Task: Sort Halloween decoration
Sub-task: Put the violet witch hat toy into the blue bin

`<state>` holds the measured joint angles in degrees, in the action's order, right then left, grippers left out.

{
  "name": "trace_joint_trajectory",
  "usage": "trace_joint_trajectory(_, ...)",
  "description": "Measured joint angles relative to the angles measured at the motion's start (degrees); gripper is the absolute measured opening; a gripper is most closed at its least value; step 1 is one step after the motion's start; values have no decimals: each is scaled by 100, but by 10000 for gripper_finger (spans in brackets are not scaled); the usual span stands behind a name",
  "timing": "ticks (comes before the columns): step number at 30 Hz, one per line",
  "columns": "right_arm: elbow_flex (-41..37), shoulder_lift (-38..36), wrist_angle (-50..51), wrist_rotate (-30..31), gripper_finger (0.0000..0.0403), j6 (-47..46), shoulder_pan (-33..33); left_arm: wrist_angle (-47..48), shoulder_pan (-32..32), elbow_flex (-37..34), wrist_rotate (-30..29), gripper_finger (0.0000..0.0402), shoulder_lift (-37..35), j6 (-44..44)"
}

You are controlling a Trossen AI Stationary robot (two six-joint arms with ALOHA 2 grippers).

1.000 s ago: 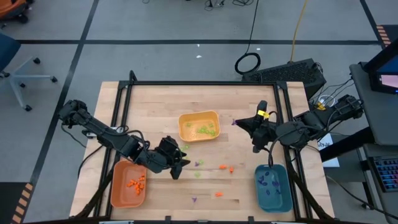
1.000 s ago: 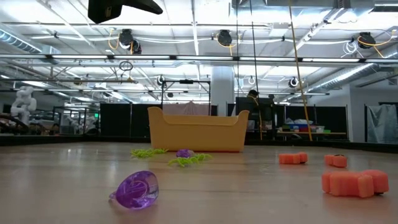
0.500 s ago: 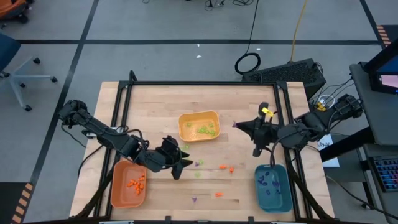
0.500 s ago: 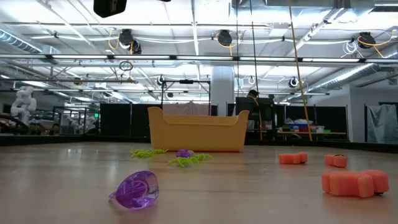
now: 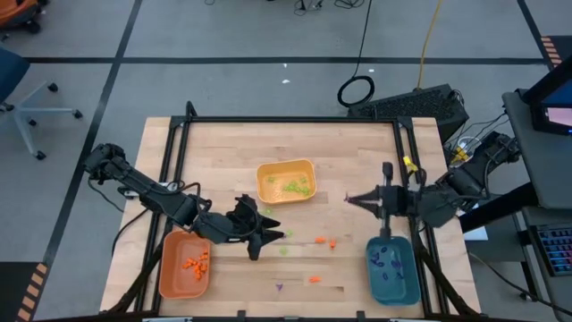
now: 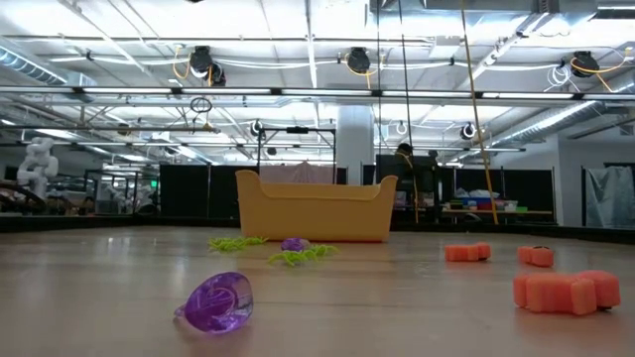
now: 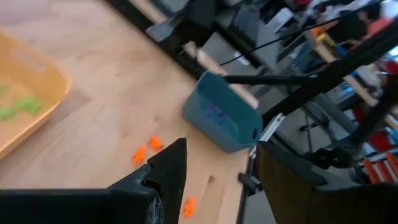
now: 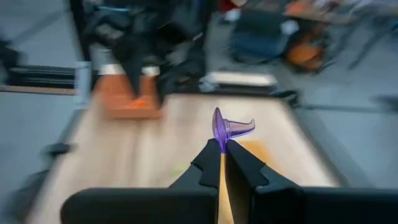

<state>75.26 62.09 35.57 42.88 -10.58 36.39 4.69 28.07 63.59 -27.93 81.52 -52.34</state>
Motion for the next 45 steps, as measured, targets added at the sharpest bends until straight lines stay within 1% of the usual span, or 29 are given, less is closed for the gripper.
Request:
trace_joint_trajectory(3, 1, -82, 332, -478, 0, -705, 220, -398, -36, 0, 46, 192, 0, 331)
trace_joint_trajectory(8, 1, -248, 1076, -1583, 0, -2025, 491, -691, -158, 3, 95, 192, 0, 678)
trace_joint_trajectory(12, 1, -311, 2089, -2511, 0, -3124, 673, -684, -283, 105, 268, 192, 27, 846)
trace_joint_trajectory(15, 1, -281, 2989, -3081, 0, -3659, 830, -669, -370, 313, 512, 192, 152, 1124)
trace_joint_trajectory(17, 1, -239, 3483, -3145, 0, -3884, 975, -688, -420, 533, 637, 192, 316, 1367)
trace_joint_trajectory(19, -1, -201, 3734, -3139, 0, -3972, 1118, -686, -449, 747, 687, 192, 506, 1584)
trace_joint_trajectory(22, -1, -145, 3793, -3111, 0, -3951, 1285, -673, -463, 1110, 689, 192, 887, 1836)
trace_joint_trajectory(26, -2, 14, 3800, -3102, 0, -3951, 1450, -486, -463, 1631, 693, 192, 1421, 1828)
trace_joint_trajectory(29, -165, 107, 3713, -3109, 0, -4031, 1602, -477, -461, 2071, 797, 192, 1812, 1863)
trace_joint_trajectory(32, -557, 127, 3488, -3114, 0, -4250, 1760, -343, -461, 2528, 931, 192, 2106, 1995)
trace_joint_trajectory(37, -1301, 128, 2957, -3111, 0, -4755, 1957, 504, -459, 3111, 993, 192, 2492, 2175)
trace_joint_trajectory(39, -1571, 128, 2572, -3111, 0, -4857, 2018, 625, -459, 3181, 1056, 192, 2602, 2164)
trace_joint_trajectory(45, -2360, 128, 1293, -3218, 0, -5008, 2155, 1002, -438, 3175, 1562, 192, 2829, 2116)
